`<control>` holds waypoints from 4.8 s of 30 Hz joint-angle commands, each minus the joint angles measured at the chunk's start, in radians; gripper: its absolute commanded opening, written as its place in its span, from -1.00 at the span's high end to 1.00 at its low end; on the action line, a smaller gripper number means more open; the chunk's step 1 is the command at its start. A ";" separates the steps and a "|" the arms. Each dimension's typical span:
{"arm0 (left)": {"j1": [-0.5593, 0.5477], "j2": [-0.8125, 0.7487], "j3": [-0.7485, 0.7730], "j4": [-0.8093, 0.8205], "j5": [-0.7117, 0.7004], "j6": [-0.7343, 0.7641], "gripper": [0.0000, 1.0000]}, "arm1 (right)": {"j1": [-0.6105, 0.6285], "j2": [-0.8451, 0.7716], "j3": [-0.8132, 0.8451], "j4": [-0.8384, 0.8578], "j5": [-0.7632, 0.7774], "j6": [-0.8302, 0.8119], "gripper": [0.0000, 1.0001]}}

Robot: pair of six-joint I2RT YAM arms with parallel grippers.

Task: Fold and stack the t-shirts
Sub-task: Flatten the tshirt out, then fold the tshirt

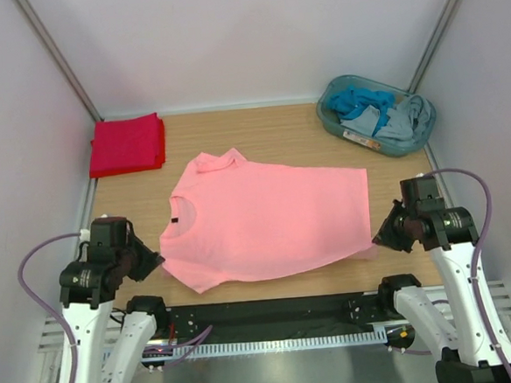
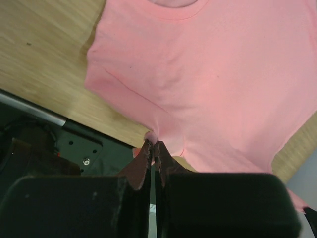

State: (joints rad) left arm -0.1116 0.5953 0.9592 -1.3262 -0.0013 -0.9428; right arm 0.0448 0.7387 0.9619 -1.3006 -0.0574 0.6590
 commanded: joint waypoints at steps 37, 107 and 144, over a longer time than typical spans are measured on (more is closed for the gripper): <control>-0.017 0.903 0.239 0.493 -0.046 0.377 0.99 | 0.003 0.646 0.017 0.210 0.301 0.060 0.98; -0.112 0.679 0.239 -0.092 -0.192 0.168 0.99 | 0.020 0.339 -0.026 -0.194 0.274 -0.006 0.98; -0.102 1.145 0.517 0.179 -0.161 0.323 0.07 | -0.013 0.817 0.202 0.118 0.294 -0.048 0.23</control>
State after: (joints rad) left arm -0.2211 1.8866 1.5940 -1.1412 -0.1455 -0.6189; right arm 0.0326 1.6482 1.0828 -1.1099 0.2626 0.6239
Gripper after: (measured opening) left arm 0.463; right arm 0.374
